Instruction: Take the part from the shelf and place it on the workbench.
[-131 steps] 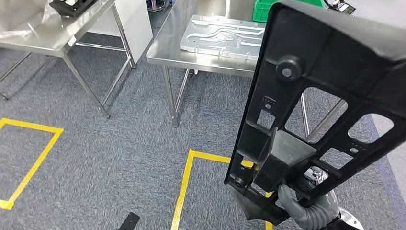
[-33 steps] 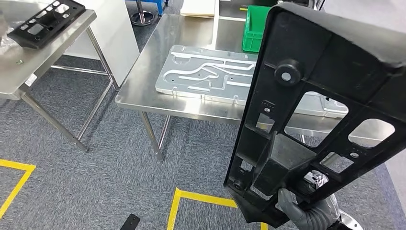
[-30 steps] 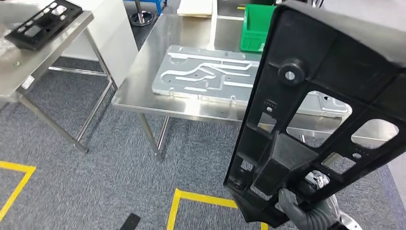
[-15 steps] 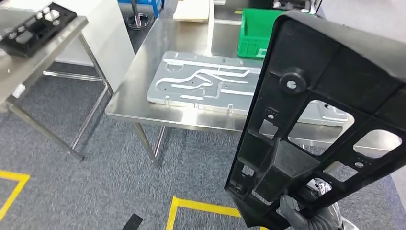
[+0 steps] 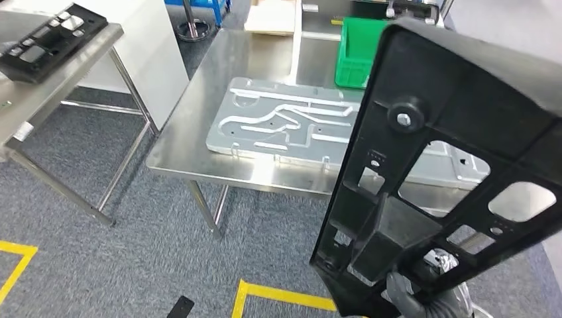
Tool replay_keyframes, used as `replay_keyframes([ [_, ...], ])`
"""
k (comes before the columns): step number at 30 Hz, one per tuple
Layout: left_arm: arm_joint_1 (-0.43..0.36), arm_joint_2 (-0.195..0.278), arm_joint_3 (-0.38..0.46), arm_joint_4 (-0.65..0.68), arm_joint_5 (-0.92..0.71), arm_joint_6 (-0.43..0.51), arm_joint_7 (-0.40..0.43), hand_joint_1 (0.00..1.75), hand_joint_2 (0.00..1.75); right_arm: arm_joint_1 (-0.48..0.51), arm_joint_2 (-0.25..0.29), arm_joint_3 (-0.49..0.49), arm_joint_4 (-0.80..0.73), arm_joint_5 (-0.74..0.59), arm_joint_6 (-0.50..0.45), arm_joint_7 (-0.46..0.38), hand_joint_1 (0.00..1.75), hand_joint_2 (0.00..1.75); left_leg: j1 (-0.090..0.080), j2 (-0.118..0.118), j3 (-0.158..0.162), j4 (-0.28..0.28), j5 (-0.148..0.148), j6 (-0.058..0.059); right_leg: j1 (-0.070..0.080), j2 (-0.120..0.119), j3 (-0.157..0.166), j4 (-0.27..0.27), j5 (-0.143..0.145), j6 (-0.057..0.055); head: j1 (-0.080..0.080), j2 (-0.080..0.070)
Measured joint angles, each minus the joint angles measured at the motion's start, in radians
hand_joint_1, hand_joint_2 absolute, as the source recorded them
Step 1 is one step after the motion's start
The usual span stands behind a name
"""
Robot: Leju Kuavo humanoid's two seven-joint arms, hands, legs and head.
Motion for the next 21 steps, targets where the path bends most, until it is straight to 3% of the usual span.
replay_keyframes([
  [2, -0.001, 0.0, 0.0, 0.0, 0.001, -0.001, 0.0, 0.0, 1.75, 0.0, -0.001, 0.0, 0.0, 0.004, -0.001, 0.002, 1.75, 1.75, 0.001, 0.002, 0.005, 0.0, -0.008, -0.011, -0.003, 0.003, 0.007, -0.01, -0.005, -0.009, 0.0, 0.0],
  [4, -0.003, 0.001, 0.0, 0.0, 0.001, -0.002, 0.0, 0.0, 1.75, -0.003, -0.001, 0.0, -0.001, 0.008, -0.003, 0.003, 1.75, 1.75, 0.002, 0.003, -0.012, 0.052, -0.037, -0.021, -0.009, 0.002, 0.021, -0.019, -0.009, -0.02, 0.0, 0.0],
  [7, -0.001, 0.001, 0.0, 0.0, -0.001, -0.004, 0.0, 0.0, 1.75, -0.011, -0.001, 0.0, 0.0, 0.011, -0.003, 0.004, 1.75, 1.75, 0.008, 0.003, -0.123, 0.25, -0.111, -0.031, -0.01, -0.002, 0.04, -0.022, -0.025, -0.03, 0.0, 0.0],
  [8, 0.001, 0.001, 0.0, 0.0, -0.002, -0.004, 0.0, 0.0, 1.75, -0.012, -0.001, 0.0, 0.0, 0.012, -0.003, 0.005, 1.75, 1.75, 0.01, 0.003, -0.155, 0.292, -0.113, -0.033, -0.01, -0.002, 0.047, -0.022, -0.031, -0.03, 0.0, 0.0],
  [9, 0.002, 0.001, 0.0, 0.0, -0.002, -0.004, 0.0, 0.0, 1.75, -0.013, -0.002, 0.0, 0.0, 0.012, -0.003, 0.005, 1.75, 1.75, 0.011, 0.003, -0.169, 0.295, -0.093, -0.034, -0.01, -0.001, 0.056, -0.022, -0.038, -0.029, 0.0, 0.0],
  [10, 0.003, 0.001, 0.0, 0.0, -0.002, -0.004, 0.0, 0.0, 1.75, -0.015, -0.002, 0.0, 0.0, 0.012, -0.003, 0.005, 1.75, 1.75, 0.012, 0.004, -0.163, 0.257, -0.052, -0.034, -0.01, 0.0, 0.067, -0.022, -0.045, -0.027, 0.0, 0.0],
  [12, 0.004, 0.002, 0.0, 0.0, -0.005, -0.006, 0.0, 0.0, 1.75, -0.026, -0.005, -0.002, 0.0, 0.01, -0.003, 0.005, 1.75, 1.75, 0.012, 0.005, -0.118, 0.122, 0.041, -0.029, -0.009, 0.001, 0.09, -0.022, -0.062, -0.02, 0.0, 0.0],
  [13, 0.003, 0.002, 0.0, 0.0, -0.007, -0.008, 0.0, 0.0, 1.75, -0.038, -0.011, -0.004, 0.001, 0.006, -0.002, 0.005, 1.75, 1.75, 0.01, 0.005, -0.096, 0.066, 0.064, -0.024, -0.008, 0.002, 0.097, -0.021, -0.069, -0.015, 0.0, 0.0],
  [14, 0.002, 0.002, 0.0, 0.0, -0.01, -0.01, 0.0, 0.0, 1.75, -0.056, -0.02, -0.009, 0.002, -0.001, 0.0, 0.008, 1.75, 1.75, 0.007, 0.005, -0.084, 0.035, 0.07, -0.018, -0.007, 0.003, 0.099, -0.021, -0.074, -0.009, 0.0, 0.0],
  [18, -0.002, 0.001, -0.003, 0.0, -0.024, -0.016, 0.0, 0.0, 1.75, -0.205, -0.091, -0.049, 0.038, -0.033, 0.014, 0.059, 1.75, 1.75, 0.005, 0.007, -0.072, 0.012, 0.062, 0.008, -0.011, 0.004, 0.094, -0.013, -0.084, 0.015, 0.0, 0.0],
  [20, -0.009, 0.0, -0.006, 0.0, -0.033, -0.019, 0.0, 0.0, 1.75, -0.316, -0.144, -0.075, 0.078, -0.03, 0.012, 0.104, 1.75, 1.75, 0.008, 0.008, -0.064, 0.003, 0.062, 0.02, -0.014, 0.001, 0.054, 0.064, -0.118, 0.023, 0.0, 0.0],
  [21, -0.013, 0.0, -0.008, 0.0, -0.038, -0.021, 0.001, 0.0, 1.75, -0.373, -0.171, -0.084, 0.104, -0.022, 0.008, 0.126, 1.75, 1.75, 0.007, 0.008, -0.061, 0.002, 0.06, 0.024, -0.014, -0.001, 0.014, 0.132, -0.142, 0.026, 0.0, 0.0],
])
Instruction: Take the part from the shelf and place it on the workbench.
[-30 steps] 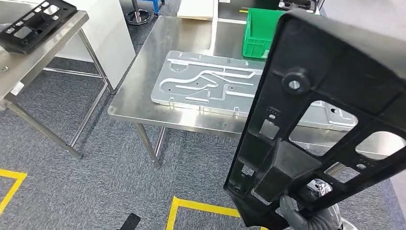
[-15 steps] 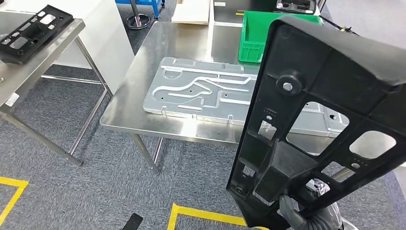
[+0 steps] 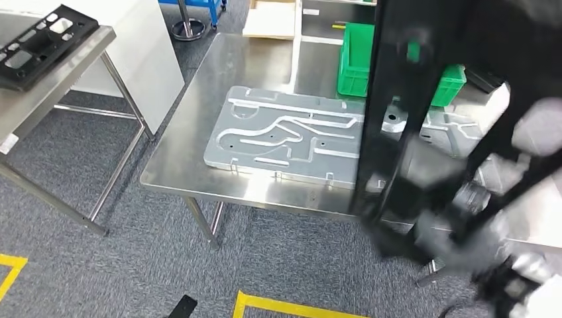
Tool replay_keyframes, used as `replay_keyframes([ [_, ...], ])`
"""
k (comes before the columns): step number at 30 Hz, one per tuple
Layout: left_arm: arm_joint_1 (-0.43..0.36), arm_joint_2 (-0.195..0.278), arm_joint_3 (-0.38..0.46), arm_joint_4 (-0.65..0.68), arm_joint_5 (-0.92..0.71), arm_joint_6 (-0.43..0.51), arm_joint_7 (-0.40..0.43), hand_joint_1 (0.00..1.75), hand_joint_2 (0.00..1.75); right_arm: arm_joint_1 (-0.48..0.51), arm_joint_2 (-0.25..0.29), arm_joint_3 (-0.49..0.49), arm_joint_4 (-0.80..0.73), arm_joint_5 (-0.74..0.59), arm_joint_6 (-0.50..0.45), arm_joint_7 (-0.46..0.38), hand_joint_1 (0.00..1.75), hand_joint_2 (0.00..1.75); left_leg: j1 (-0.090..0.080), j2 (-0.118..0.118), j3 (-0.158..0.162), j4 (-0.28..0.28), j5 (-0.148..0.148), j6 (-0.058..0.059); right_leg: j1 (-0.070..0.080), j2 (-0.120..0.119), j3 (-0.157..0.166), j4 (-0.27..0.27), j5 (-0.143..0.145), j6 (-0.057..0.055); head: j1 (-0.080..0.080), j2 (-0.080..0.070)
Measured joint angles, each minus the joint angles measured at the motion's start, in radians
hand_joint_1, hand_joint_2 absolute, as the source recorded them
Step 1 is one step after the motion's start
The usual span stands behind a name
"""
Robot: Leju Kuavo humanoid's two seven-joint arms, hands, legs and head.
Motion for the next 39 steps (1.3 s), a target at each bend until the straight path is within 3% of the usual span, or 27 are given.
replay_keyframes([
  [2, -0.003, 0.0, -0.003, 0.0, -0.007, -0.002, 0.002, 0.0, 1.75, -0.113, -0.052, -0.005, 0.056, 0.024, -0.01, 0.038, 1.75, 1.75, -0.002, -0.001, 0.005, 0.001, -0.006, 0.004, -0.001, 0.0, -0.085, 0.12, -0.024, 0.005, 0.0, 0.0],
  [3, -0.004, -0.001, -0.004, 0.0, -0.01, -0.004, 0.002, 0.0, 1.75, -0.171, -0.078, -0.001, 0.088, 0.043, -0.016, 0.055, 1.75, 1.75, -0.003, -0.003, 0.01, 0.002, -0.011, 0.005, -0.002, 0.0, -0.109, 0.138, -0.007, 0.005, 0.0, 0.0],
  [4, -0.004, -0.001, -0.005, 0.0, -0.012, -0.004, 0.003, 0.0, 1.75, -0.231, -0.102, 0.006, 0.119, 0.069, -0.027, 0.069, 1.75, 1.75, -0.003, -0.004, 0.016, 0.003, -0.016, 0.005, -0.002, -0.001, -0.114, 0.115, 0.032, 0.004, 0.0, 0.0],
  [6, -0.005, -0.001, -0.008, 0.0, -0.015, -0.006, 0.002, 0.0, 1.75, -0.364, -0.151, 0.036, 0.198, 0.151, -0.07, 0.094, 1.75, 1.75, -0.005, -0.008, 0.031, 0.006, -0.029, 0.002, 0.0, 0.0, -0.08, -0.007, 0.132, -0.003, 0.0, 0.0],
  [7, -0.006, -0.001, -0.011, 0.0, -0.017, -0.007, 0.002, 0.0, 1.75, -0.431, -0.172, 0.057, 0.243, 0.199, -0.099, 0.104, 1.75, 1.75, -0.007, -0.01, 0.035, 0.008, -0.035, -0.002, 0.003, 0.0, -0.06, -0.066, 0.164, -0.008, 0.0, 0.0],
  [9, -0.009, 0.0, -0.015, 0.0, -0.019, -0.009, 0.0, 0.0, 1.75, -0.556, -0.204, 0.114, 0.335, 0.311, -0.171, 0.123, 1.75, 1.75, -0.011, -0.012, 0.035, 0.009, -0.041, -0.01, 0.008, 0.001, -0.041, -0.123, 0.172, -0.016, 0.0, 0.0],
  [12, -0.011, 0.0, -0.022, 0.0, -0.025, -0.01, -0.002, 0.0, 1.75, -0.698, -0.236, 0.224, 0.454, 0.546, -0.312, 0.154, 1.75, 1.75, -0.012, -0.01, 0.029, 0.015, -0.051, -0.025, 0.003, 0.001, -0.033, -0.141, 0.161, -0.028, 0.0, 0.0],
  [14, -0.014, 0.0, -0.025, 0.0, -0.028, -0.011, -0.002, 0.0, 1.75, -0.769, -0.244, 0.301, 0.527, 0.689, -0.399, 0.171, 1.75, 1.75, -0.011, -0.008, -0.005, 0.087, -0.082, -0.036, -0.003, -0.001, -0.022, -0.148, 0.157, -0.039, 0.0, 0.0],
  [16, -0.016, -0.001, -0.027, 0.0, -0.029, -0.013, -0.002, 0.0, 1.75, -0.818, -0.24, 0.378, 0.612, 0.796, -0.474, 0.188, 1.75, 1.75, -0.006, -0.007, -0.086, 0.225, -0.125, -0.042, -0.001, -0.002, -0.013, -0.149, 0.149, -0.047, 0.0, 0.0],
  [17, -0.016, -0.001, -0.027, 0.0, -0.03, -0.014, -0.002, 0.0, 1.75, -0.833, -0.234, 0.415, 0.661, 0.841, -0.509, 0.196, 1.75, 1.75, -0.004, -0.007, -0.127, 0.283, -0.133, -0.044, 0.0, -0.002, -0.007, -0.148, 0.145, -0.048, 0.0, 0.0],
  [18, -0.016, -0.001, -0.028, 0.0, -0.03, -0.015, -0.002, 0.0, 1.75, -0.842, -0.225, 0.449, 0.712, 0.881, -0.541, 0.204, 1.75, 1.75, -0.002, -0.007, -0.155, 0.308, -0.122, -0.045, 0.0, -0.001, 0.0, -0.148, 0.14, -0.048, 0.0, 0.0],
  [19, -0.017, -0.001, -0.028, 0.0, -0.031, -0.016, -0.002, 0.0, 1.75, -0.849, -0.214, 0.481, 0.766, 0.915, -0.571, 0.212, 1.75, 1.75, -0.002, -0.007, -0.163, 0.291, -0.089, -0.045, 0.001, 0.0, 0.009, -0.148, 0.134, -0.047, 0.0, 0.0],
  [20, -0.017, -0.001, -0.029, 0.0, -0.031, -0.016, -0.002, 0.0, 1.75, -0.854, -0.202, 0.509, 0.821, 0.943, -0.598, 0.22, 1.75, 1.75, -0.001, -0.006, -0.151, 0.236, -0.04, -0.044, 0.001, 0.0, 0.019, -0.148, 0.127, -0.046, 0.0, 0.0],
  [22, -0.018, -0.001, -0.03, 0.0, -0.032, -0.018, -0.002, 0.0, 1.75, -0.863, -0.175, 0.553, 0.931, 0.982, -0.65, 0.235, 1.75, 1.75, -0.002, -0.005, -0.104, 0.092, 0.045, -0.039, 0.002, 0.0, 0.034, -0.147, 0.113, -0.039, -0.001, 0.0],
  [23, -0.02, -0.001, -0.031, 0.0, -0.033, -0.019, -0.002, 0.0, 1.75, -0.867, -0.162, 0.57, 0.986, 0.995, -0.676, 0.241, 1.75, 1.75, -0.004, -0.005, -0.086, 0.046, 0.063, -0.035, 0.004, 0.0, 0.037, -0.147, 0.109, -0.034, -0.001, 0.0],
  [28, -0.023, -0.003, -0.035, 0.0, -0.028, -0.021, -0.003, 0.0, 1.75, -0.859, -0.103, 0.622, 1.195, 1.02, -0.757, 0.273, 1.75, 1.75, -0.004, -0.008, -0.066, 0.003, 0.059, -0.01, 0.004, -0.003, 0.031, -0.132, 0.087, -0.008, 0.0, 0.0],
  [30, -0.024, -0.003, -0.035, 0.0, -0.021, -0.021, -0.01, 0.0, 1.75, -0.84, -0.075, 0.634, 1.259, 1.024, -0.784, 0.292, 1.75, 1.75, 0.0, -0.007, -0.058, -0.004, 0.058, -0.002, 0.002, -0.004, -0.018, -0.036, 0.041, -0.001, 0.0, 0.0],
  [32, -0.023, -0.004, -0.035, 0.0, -0.012, -0.024, -0.022, 0.0, 1.75, -0.812, -0.05, 0.645, 1.311, 1.027, -0.796, 0.305, 1.75, 1.75, 0.0, -0.008, -0.054, -0.003, 0.052, 0.002, 0.002, -0.004, -0.098, 0.094, -0.002, 0.003, 0.0, 0.0],
  [33, -0.022, -0.004, -0.035, 0.0, -0.009, -0.025, -0.026, 0.0, 1.75, -0.798, -0.039, 0.651, 1.332, 1.028, -0.798, 0.308, 1.75, 1.75, -0.001, -0.008, -0.052, -0.002, 0.049, 0.002, 0.001, -0.004, -0.126, 0.127, 0.0, 0.004, 0.0, 0.0],
  [34, -0.02, -0.004, -0.035, 0.0, -0.008, -0.027, -0.029, 0.0, 1.75, -0.787, -0.03, 0.656, 1.349, 1.029, -0.798, 0.31, 1.75, 1.75, -0.001, -0.009, -0.049, 0.0, 0.044, 0.001, 0.0, -0.004, -0.136, 0.121, 0.023, 0.004, 0.0, 0.0],
  [37, -0.018, -0.004, -0.035, 0.0, -0.008, -0.022, -0.034, 0.0, 1.75, -0.773, -0.011, 0.666, 1.385, 1.031, -0.798, 0.31, 1.75, 1.75, -0.002, -0.012, -0.041, 0.012, 0.027, -0.008, 0.0, -0.004, -0.078, -0.055, 0.143, -0.004, 0.0, 0.0],
  [39, -0.017, -0.003, -0.035, 0.0, -0.011, -0.008, -0.038, 0.0, 1.75, -0.77, 0.0, 0.667, 1.401, 1.031, -0.8, 0.309, 1.75, 1.75, -0.004, -0.012, -0.042, 0.017, 0.019, -0.017, 0.007, -0.003, -0.049, -0.129, 0.168, -0.012, 0.0, 0.0],
])
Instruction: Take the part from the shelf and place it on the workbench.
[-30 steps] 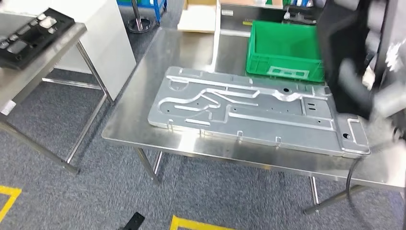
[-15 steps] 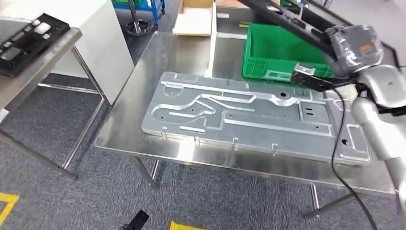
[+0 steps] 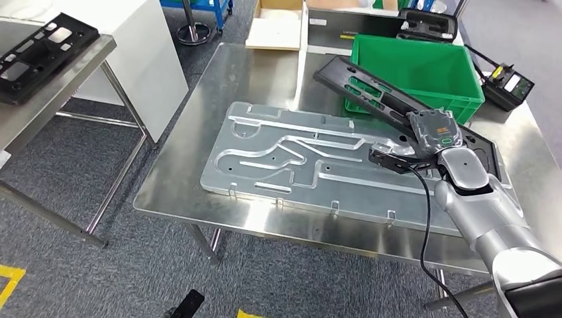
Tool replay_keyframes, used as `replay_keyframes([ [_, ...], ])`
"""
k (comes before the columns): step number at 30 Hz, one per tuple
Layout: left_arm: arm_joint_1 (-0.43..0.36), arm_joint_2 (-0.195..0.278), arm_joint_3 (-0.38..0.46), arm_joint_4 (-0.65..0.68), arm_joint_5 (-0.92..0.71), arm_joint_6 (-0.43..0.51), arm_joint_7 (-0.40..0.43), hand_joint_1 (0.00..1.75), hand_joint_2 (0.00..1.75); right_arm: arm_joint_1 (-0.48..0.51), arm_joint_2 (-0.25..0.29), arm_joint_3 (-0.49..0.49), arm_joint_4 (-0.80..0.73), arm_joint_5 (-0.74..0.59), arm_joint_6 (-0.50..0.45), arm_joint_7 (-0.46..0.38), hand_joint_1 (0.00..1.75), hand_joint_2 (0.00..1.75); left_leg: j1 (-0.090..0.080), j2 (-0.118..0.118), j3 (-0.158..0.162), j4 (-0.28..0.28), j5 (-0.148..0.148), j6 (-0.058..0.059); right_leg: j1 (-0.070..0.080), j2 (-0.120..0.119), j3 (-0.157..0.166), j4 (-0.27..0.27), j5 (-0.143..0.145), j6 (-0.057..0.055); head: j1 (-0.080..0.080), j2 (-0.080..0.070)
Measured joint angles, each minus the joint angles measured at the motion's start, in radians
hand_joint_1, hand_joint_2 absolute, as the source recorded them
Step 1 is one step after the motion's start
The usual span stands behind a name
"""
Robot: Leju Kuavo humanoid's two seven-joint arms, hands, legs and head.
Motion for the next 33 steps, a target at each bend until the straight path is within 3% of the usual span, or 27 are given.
replay_keyframes([
  [1, 0.001, 0.0, 0.0, 0.0, -0.002, 0.008, -0.001, 0.0, 1.75, 0.004, 0.005, 0.0, 0.007, 0.001, -0.001, 0.0, 1.75, 1.75, -0.001, 0.0, 0.0, -0.001, -0.001, -0.005, 0.003, 0.001, 0.002, -0.003, -0.004, -0.004, 0.0, 0.0],
  [3, 0.003, 0.001, 0.0, 0.0, -0.008, 0.02, -0.001, 0.0, 1.75, 0.011, 0.016, 0.0, 0.015, 0.002, -0.001, 0.0, 0.87, 0.87, 0.0, 0.001, 0.002, -0.001, -0.005, -0.015, 0.001, 0.003, 0.005, -0.008, -0.005, -0.013, 0.0, 0.0],
  [5, 0.003, 0.002, -0.001, 0.0, -0.013, 0.027, -0.003, 0.0, 1.75, 0.014, 0.025, 0.0, 0.022, 0.003, -0.002, 0.0, 0.0, 0.0, 0.0, 0.003, -0.012, 0.037, -0.031, -0.027, -0.005, 0.003, 0.012, -0.014, -0.006, -0.026, 0.0, 0.0],
  [6, 0.003, 0.003, -0.002, 0.0, -0.016, 0.03, -0.004, 0.0, 1.75, 0.014, 0.03, 0.0, 0.024, 0.003, -0.001, 0.0, 0.0, 0.0, 0.001, 0.005, -0.034, 0.087, -0.058, -0.032, -0.006, 0.002, 0.016, -0.015, -0.007, -0.031, 0.0, 0.0],
  [8, 0.004, 0.004, -0.005, 0.0, -0.019, 0.035, -0.013, 0.0, 0.87, 0.013, 0.037, -0.001, 0.03, 0.003, -0.001, 0.0, 0.0, 0.0, 0.003, 0.006, -0.099, 0.224, -0.117, -0.038, -0.004, 0.001, 0.019, -0.015, -0.01, -0.038, 0.0, 0.0],
  [9, 0.004, 0.005, -0.007, 0.0, -0.014, 0.039, -0.02, 0.0, 0.44, 0.013, 0.04, -0.001, 0.033, 0.003, 0.0, 0.0, 0.0, 0.0, 0.004, 0.006, -0.125, 0.275, -0.131, -0.039, -0.003, 0.002, 0.021, -0.014, -0.012, -0.039, 0.0, 0.0],
  [10, 0.004, 0.005, -0.008, 0.0, -0.007, 0.043, -0.026, 0.0, 0.0, 0.013, 0.042, -0.002, 0.036, 0.003, 0.001, 0.0, 0.0, 0.0, 0.004, 0.006, -0.136, 0.29, -0.125, -0.039, -0.002, 0.002, 0.023, -0.013, -0.013, -0.04, 0.0, 0.0],
  [11, 0.004, 0.006, -0.008, 0.0, 0.0, 0.047, -0.029, 0.0, 0.0, 0.013, 0.045, -0.003, 0.039, 0.004, 0.002, 0.0, 0.0, 0.0, 0.004, 0.006, -0.125, 0.261, -0.099, -0.037, -0.002, 0.003, 0.025, -0.012, -0.015, -0.039, 0.0, 0.0],
  [13, 0.001, 0.007, -0.008, 0.0, 0.013, 0.05, -0.021, 0.0, 0.0, 0.01, 0.049, -0.008, 0.043, 0.008, 0.005, 0.002, 0.0, 0.0, 0.003, 0.006, -0.063, 0.125, -0.026, -0.027, 0.0, 0.005, 0.031, -0.01, -0.019, -0.036, 0.0, 0.0],
  [15, -0.001, 0.007, -0.008, 0.0, 0.025, 0.052, -0.008, 0.0, 0.0, 0.005, 0.053, -0.012, 0.046, 0.013, 0.009, 0.005, 0.0, 0.0, 0.0, 0.006, -0.013, 0.021, 0.01, -0.018, 0.004, 0.006, 0.031, -0.006, -0.021, -0.03, 0.0, 0.0],
  [21, -0.001, 0.008, -0.007, 0.0, 0.032, 0.055, -0.002, 0.0, 0.0, 0.002, 0.053, -0.014, 0.05, 0.015, 0.012, 0.009, 0.0, 0.0, -0.002, 0.005, -0.007, 0.003, 0.011, -0.011, 0.005, 0.007, 0.027, -0.007, -0.018, -0.021, 0.0, 0.0],
  [23, -0.003, 0.008, -0.006, 0.0, 0.032, 0.054, 0.001, 0.0, 0.0, -0.005, 0.054, -0.018, 0.055, 0.017, 0.014, 0.013, 0.0, 0.0, 0.0, 0.007, -0.007, -0.008, 0.023, 0.006, 0.002, 0.005, 0.006, 0.05, -0.066, -0.007, 0.0, 0.0],
  [25, -0.005, 0.008, -0.005, 0.0, 0.027, 0.046, 0.002, 0.0, 0.0, -0.011, 0.054, -0.02, 0.059, 0.021, 0.017, 0.019, 0.0, 0.0, 0.003, 0.009, -0.011, -0.018, 0.036, 0.02, -0.001, 0.004, -0.042, 0.181, -0.151, 0.004, 0.0, 0.0],
  [26, -0.003, 0.008, -0.005, 0.0, 0.025, 0.041, 0.001, 0.0, 0.0, -0.011, 0.054, -0.02, 0.061, 0.023, 0.019, 0.023, 0.0, 0.0, 0.002, 0.009, -0.016, -0.017, 0.039, 0.02, -0.002, 0.004, -0.062, 0.235, -0.174, 0.007, 0.0, 0.0],
  [27, -0.002, 0.008, -0.005, 0.0, 0.024, 0.037, 0.001, 0.0, 0.0, -0.012, 0.054, -0.02, 0.063, 0.025, 0.021, 0.026, 0.0, 0.0, 0.002, 0.009, -0.021, -0.015, 0.042, 0.019, -0.002, 0.003, -0.067, 0.26, -0.178, 0.009, 0.0, 0.0],
  [28, 0.0, 0.008, -0.005, 0.0, 0.023, 0.034, 0.002, 0.0, 0.0, -0.014, 0.054, -0.021, 0.064, 0.026, 0.022, 0.031, 0.0, 0.0, 0.002, 0.009, -0.028, -0.012, 0.045, 0.018, -0.003, 0.003, -0.054, 0.247, -0.164, 0.009, 0.0, 0.0],
  [31, 0.0, 0.008, -0.005, 0.0, 0.023, 0.029, 0.002, 0.0, 0.0, -0.031, 0.054, -0.029, 0.065, 0.027, 0.022, 0.038, 0.0, 0.0, 0.002, 0.009, -0.043, -0.003, 0.054, 0.008, 0.0, 0.003, 0.058, 0.061, -0.09, 0.002, 0.0, 0.0],
  [33, 0.0, 0.008, -0.004, 0.0, 0.022, 0.028, 0.003, 0.0, 0.0, -0.042, 0.053, -0.037, 0.066, 0.029, 0.019, 0.043, 0.0, 0.0, 0.001, 0.009, -0.049, 0.0, 0.063, -0.002, 0.006, 0.004, 0.091, -0.003, -0.073, -0.006, 0.0, 0.0],
])
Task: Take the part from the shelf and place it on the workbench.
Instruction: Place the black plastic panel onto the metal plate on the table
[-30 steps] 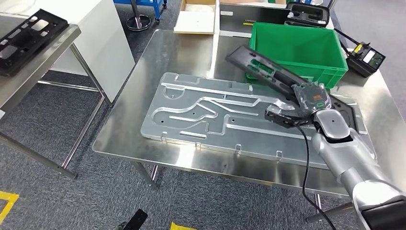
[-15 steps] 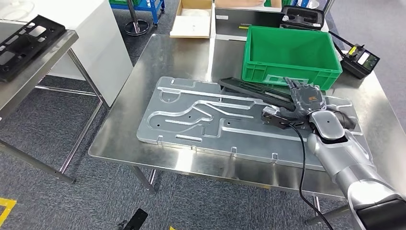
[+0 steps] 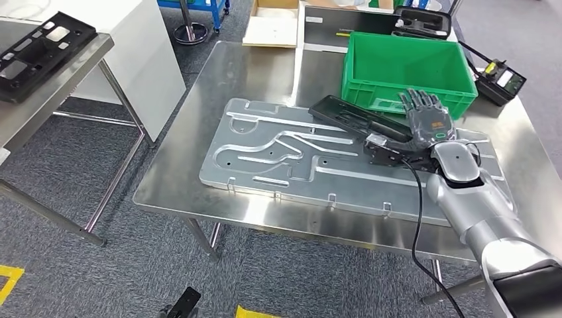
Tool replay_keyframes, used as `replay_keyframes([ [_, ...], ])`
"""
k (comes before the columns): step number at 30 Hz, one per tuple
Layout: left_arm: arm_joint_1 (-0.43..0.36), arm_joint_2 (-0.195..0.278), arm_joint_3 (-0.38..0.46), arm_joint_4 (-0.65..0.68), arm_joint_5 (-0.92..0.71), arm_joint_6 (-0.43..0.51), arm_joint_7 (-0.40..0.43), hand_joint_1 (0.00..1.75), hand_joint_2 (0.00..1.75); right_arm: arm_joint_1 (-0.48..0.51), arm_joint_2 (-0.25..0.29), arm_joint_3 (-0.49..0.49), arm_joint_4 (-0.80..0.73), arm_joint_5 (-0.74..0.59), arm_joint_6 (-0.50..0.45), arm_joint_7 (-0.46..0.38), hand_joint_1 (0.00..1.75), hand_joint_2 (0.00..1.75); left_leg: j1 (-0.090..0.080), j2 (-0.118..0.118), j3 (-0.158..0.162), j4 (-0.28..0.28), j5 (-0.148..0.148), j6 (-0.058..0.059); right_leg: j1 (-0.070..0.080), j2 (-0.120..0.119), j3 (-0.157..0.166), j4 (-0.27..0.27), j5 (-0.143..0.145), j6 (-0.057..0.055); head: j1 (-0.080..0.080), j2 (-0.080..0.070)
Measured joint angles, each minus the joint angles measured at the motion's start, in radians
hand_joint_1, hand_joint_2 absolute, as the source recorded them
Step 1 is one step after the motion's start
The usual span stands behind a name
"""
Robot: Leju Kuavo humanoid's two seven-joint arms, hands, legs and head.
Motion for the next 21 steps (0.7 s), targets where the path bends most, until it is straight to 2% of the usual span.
replay_keyframes([
  [1, 0.0, 0.0, 0.0, 0.0, -0.001, -0.001, 0.001, 0.0, 0.0, -0.003, -0.001, -0.003, 0.0, 0.003, -0.002, 0.005, 0.0, 0.0, 0.0, 0.0, -0.002, -0.002, 0.006, -0.006, 0.003, 0.001, -0.003, 0.0, 0.006, -0.005, 0.0, 0.0],
  [3, 0.002, 0.0, 0.0, 0.0, -0.003, -0.002, 0.004, 0.0, 0.0, -0.011, -0.003, -0.006, 0.0, 0.015, -0.007, 0.023, 0.0, 0.0, -0.001, -0.001, -0.008, -0.001, 0.008, -0.018, -0.001, -0.001, -0.012, -0.01, 0.019, -0.018, 0.0, 0.0],
  [4, 0.003, 0.0, 0.0, 0.0, -0.005, -0.002, 0.004, 0.0, 0.0, -0.018, -0.004, -0.007, 0.0, 0.023, -0.008, 0.033, 0.0, 0.0, -0.001, -0.002, -0.017, 0.014, -0.012, -0.024, -0.004, -0.002, -0.019, -0.013, 0.029, -0.026, 0.0, 0.0],
  [5, 0.004, 0.0, 0.0, 0.0, -0.006, -0.003, 0.005, 0.0, 0.0, -0.026, -0.006, -0.008, 0.0, 0.031, -0.008, 0.043, 0.0, 0.0, 0.0, -0.002, -0.032, 0.052, -0.05, -0.03, -0.007, -0.004, -0.028, -0.017, 0.04, -0.033, 0.0, 0.0],
  [7, 0.004, 0.0, 0.0, 0.0, -0.007, -0.003, 0.005, 0.0, 0.0, -0.045, -0.015, -0.011, 0.0, 0.041, -0.007, 0.058, 0.0, 0.0, 0.005, -0.001, -0.071, 0.181, -0.151, -0.039, -0.008, -0.006, -0.052, -0.017, 0.059, -0.039, 0.0, 0.0],
  [8, 0.004, 0.0, 0.0, 0.0, -0.007, -0.002, 0.005, 0.0, 0.0, -0.052, -0.021, -0.014, 0.0, 0.044, -0.007, 0.062, 0.0, 0.0, 0.007, -0.001, -0.084, 0.246, -0.185, -0.043, -0.007, -0.006, -0.064, -0.016, 0.068, -0.038, 0.0, 0.0],
  [9, 0.004, 0.0, 0.0, 0.0, -0.007, -0.002, 0.005, 0.0, 0.0, -0.058, -0.027, -0.017, 0.0, 0.048, -0.006, 0.066, 0.0, 0.0, 0.008, -0.001, -0.085, 0.288, -0.198, -0.045, -0.007, -0.007, -0.075, -0.015, 0.077, -0.037, 0.0, 0.0],
  [10, 0.004, 0.0, 0.0, 0.0, -0.007, -0.002, 0.005, 0.0, 0.0, -0.061, -0.034, -0.02, 0.0, 0.052, -0.007, 0.071, 0.0, 0.0, 0.008, -0.001, -0.069, 0.296, -0.19, -0.046, -0.007, -0.007, -0.086, -0.014, 0.085, -0.035, 0.0, 0.0],
  [11, 0.005, 0.0, 0.0, 0.0, -0.007, -0.002, 0.004, 0.0, 0.0, -0.065, -0.042, -0.024, 0.0, 0.055, -0.008, 0.077, 0.0, 0.0, 0.009, -0.001, -0.034, 0.264, -0.169, -0.045, -0.007, -0.008, -0.097, -0.013, 0.093, -0.032, 0.0, 0.0],
  [12, 0.004, 0.0, 0.0, 0.0, -0.007, -0.002, 0.004, 0.0, 0.0, -0.07, -0.05, -0.027, 0.0, 0.059, -0.009, 0.083, 0.0, 0.0, 0.009, -0.001, 0.017, 0.201, -0.146, -0.043, -0.007, -0.008, -0.106, -0.011, 0.101, -0.029, 0.0, 0.0],
  [13, 0.003, 0.0, 0.0, 0.0, -0.007, -0.002, 0.004, 0.0, 0.0, -0.076, -0.057, -0.031, 0.0, 0.062, -0.011, 0.089, 0.0, 0.0, 0.008, -0.001, 0.073, 0.124, -0.137, -0.038, -0.006, -0.007, -0.115, -0.008, 0.108, -0.025, 0.0, 0.0],
  [14, 0.002, 0.0, 0.0, 0.0, -0.007, -0.002, 0.003, 0.0, 0.0, -0.084, -0.066, -0.033, 0.0, 0.066, -0.013, 0.093, 0.0, 0.0, 0.006, -0.002, 0.116, 0.061, -0.135, -0.032, -0.005, -0.007, -0.121, -0.007, 0.115, -0.019, 0.0, 0.0],
  [15, 0.002, 0.0, 0.0, 0.0, -0.007, -0.001, 0.003, 0.0, 0.0, -0.092, -0.076, -0.035, 0.0, 0.069, -0.014, 0.096, 0.0, 0.0, 0.003, -0.003, 0.141, 0.018, -0.138, -0.025, -0.005, -0.007, -0.125, -0.006, 0.122, -0.013, 0.0, 0.0],
  [16, 0.002, 0.0, 0.0, 0.0, -0.007, -0.001, 0.003, 0.0, 0.0, -0.1, -0.086, -0.039, 0.0, 0.072, -0.016, 0.097, 0.0, 0.0, 0.0, -0.004, 0.148, 0.0, -0.142, -0.018, -0.005, -0.007, -0.127, -0.009, 0.13, -0.006, 0.0, 0.0],
  [18, 0.004, -0.001, 0.0, 0.0, -0.007, 0.0, 0.002, 0.0, 0.0, -0.114, -0.111, -0.048, 0.0, 0.074, -0.018, 0.094, 0.0, 0.0, -0.001, -0.004, 0.136, -0.006, -0.124, -0.002, -0.007, -0.008, -0.131, -0.013, 0.141, 0.008, 0.0, 0.0],
  [19, 0.004, -0.001, 0.0, 0.0, -0.007, 0.001, 0.001, 0.0, 0.0, -0.12, -0.127, -0.055, 0.0, 0.074, -0.018, 0.089, 0.0, 0.0, 0.0, -0.003, 0.129, -0.009, -0.112, 0.008, -0.009, -0.008, -0.138, -0.002, 0.126, 0.014, 0.0, 0.0],
  [20, 0.004, -0.001, 0.0, 0.0, -0.007, 0.002, 0.001, 0.0, 0.0, -0.127, -0.142, -0.062, 0.0, 0.073, -0.019, 0.084, 0.0, 0.0, 0.002, -0.002, 0.119, -0.013, -0.1, 0.017, -0.011, -0.007, -0.151, 0.026, 0.093, 0.018, 0.0, 0.0],
  [21, 0.004, -0.001, 0.0, 0.0, -0.006, 0.003, 0.001, 0.0, 0.0, -0.134, -0.157, -0.07, 0.0, 0.072, -0.02, 0.079, 0.0, 0.0, 0.003, -0.001, 0.107, -0.014, -0.088, 0.023, -0.013, -0.006, -0.169, 0.074, 0.045, 0.021, 0.0, 0.0],
])
